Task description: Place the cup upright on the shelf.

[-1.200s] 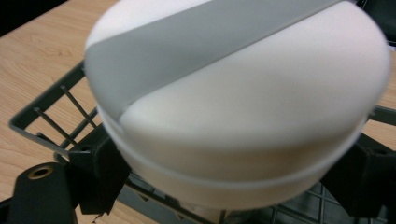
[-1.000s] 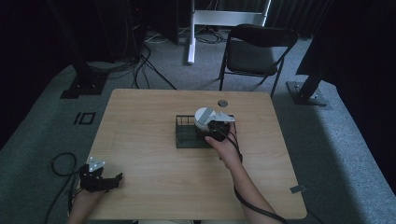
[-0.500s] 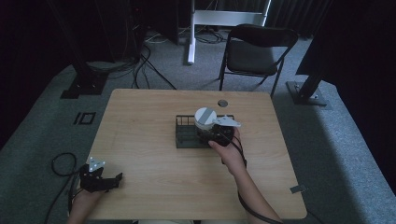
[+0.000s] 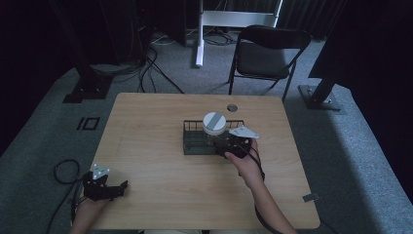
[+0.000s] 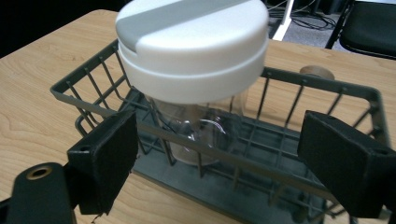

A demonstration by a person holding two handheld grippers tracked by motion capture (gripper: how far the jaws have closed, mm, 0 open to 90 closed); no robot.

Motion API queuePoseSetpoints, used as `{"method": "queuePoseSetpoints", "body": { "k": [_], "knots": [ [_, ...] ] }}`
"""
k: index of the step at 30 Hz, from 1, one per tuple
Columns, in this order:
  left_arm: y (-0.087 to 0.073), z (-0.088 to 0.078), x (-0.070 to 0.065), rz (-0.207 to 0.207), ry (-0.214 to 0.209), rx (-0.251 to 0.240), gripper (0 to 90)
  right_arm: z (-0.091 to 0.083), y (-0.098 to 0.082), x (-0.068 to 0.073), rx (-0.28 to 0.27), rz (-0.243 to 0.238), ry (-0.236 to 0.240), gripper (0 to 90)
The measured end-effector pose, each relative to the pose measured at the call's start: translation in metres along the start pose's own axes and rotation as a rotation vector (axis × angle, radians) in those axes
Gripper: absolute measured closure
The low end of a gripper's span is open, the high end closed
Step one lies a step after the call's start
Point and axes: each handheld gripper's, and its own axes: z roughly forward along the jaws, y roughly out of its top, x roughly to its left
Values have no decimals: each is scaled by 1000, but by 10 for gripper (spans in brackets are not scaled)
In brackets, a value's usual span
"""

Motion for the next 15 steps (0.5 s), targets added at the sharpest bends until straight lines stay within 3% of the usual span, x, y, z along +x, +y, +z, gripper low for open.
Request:
{"method": "queuePoseSetpoints", "body": {
  "k": [12, 15],
  "knots": [
    [0, 0, 0, 0, 0, -1, 6, -20, -18, -15, -19, -16, -28, 122],
    [0, 0, 0, 0, 0, 0, 6, -26, -23, -20, -30, 6, -28, 122]
  ]
}}
